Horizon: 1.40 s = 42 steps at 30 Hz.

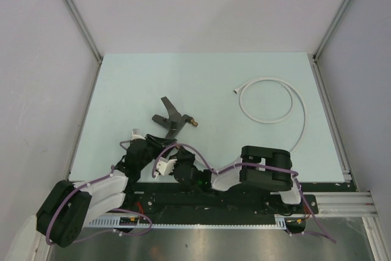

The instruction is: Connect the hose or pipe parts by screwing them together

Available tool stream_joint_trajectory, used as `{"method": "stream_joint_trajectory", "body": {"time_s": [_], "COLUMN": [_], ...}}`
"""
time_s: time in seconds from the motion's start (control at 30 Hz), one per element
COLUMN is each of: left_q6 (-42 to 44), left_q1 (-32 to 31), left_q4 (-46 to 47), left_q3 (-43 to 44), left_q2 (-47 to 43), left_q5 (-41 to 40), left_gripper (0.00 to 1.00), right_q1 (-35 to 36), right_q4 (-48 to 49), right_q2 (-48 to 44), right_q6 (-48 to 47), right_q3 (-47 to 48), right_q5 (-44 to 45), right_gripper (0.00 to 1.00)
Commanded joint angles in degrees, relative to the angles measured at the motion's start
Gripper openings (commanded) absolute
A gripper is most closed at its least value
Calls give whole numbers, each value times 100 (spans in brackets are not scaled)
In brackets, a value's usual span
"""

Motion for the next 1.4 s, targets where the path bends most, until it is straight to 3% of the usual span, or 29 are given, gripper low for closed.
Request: {"method": "stream_joint_trajectory", "body": {"time_s": [0.0, 0.2, 0.33, 0.5, 0.63, 0.73, 1.07, 1.17, 1.27, 1.37], "left_q6": [-113, -86, 10, 81, 160, 177, 177, 160, 116, 98], "left_q1": [-50, -59, -59, -59, -59, -59, -94, -94, -94, -86], "left_q4": [546, 537, 537, 546, 537, 546, 555, 546, 546, 546], "left_q3": [-479, -541, -514, -506, -470, -479, -470, -479, -471, -462], "left_q2": [-160, -275, -257, -231, -248, -257, -240, -248, -231, -213], "left_q5": [163, 128, 111, 76, 75, 49, -21, -39, -30, -30], "left_gripper": [0, 0, 0, 0, 0, 0, 0, 0, 0, 0], "right_q1": [-83, -776, -1593, -2297, -3077, -3317, -3598, -3616, -3581, -3415], "right_q4": [206, -944, -1551, -1500, -949, -543, 521, 259, -434, -1295], "right_q2": [-161, -846, -1190, -1121, -840, -602, -127, -267, -627, -1119], "right_q6": [359, 1993, 3153, 3945, 5042, 5702, 6950, 6778, 6391, 5653], "right_q3": [147, 138, 138, 147, 138, 138, 138, 147, 138, 138], "right_q5": [-205, -1688, -4310, -5882, -7617, -8325, -9118, -8855, -8452, -7617], "right_gripper": [8, 3, 2, 1, 0, 0, 8, 20, 42, 51]}}
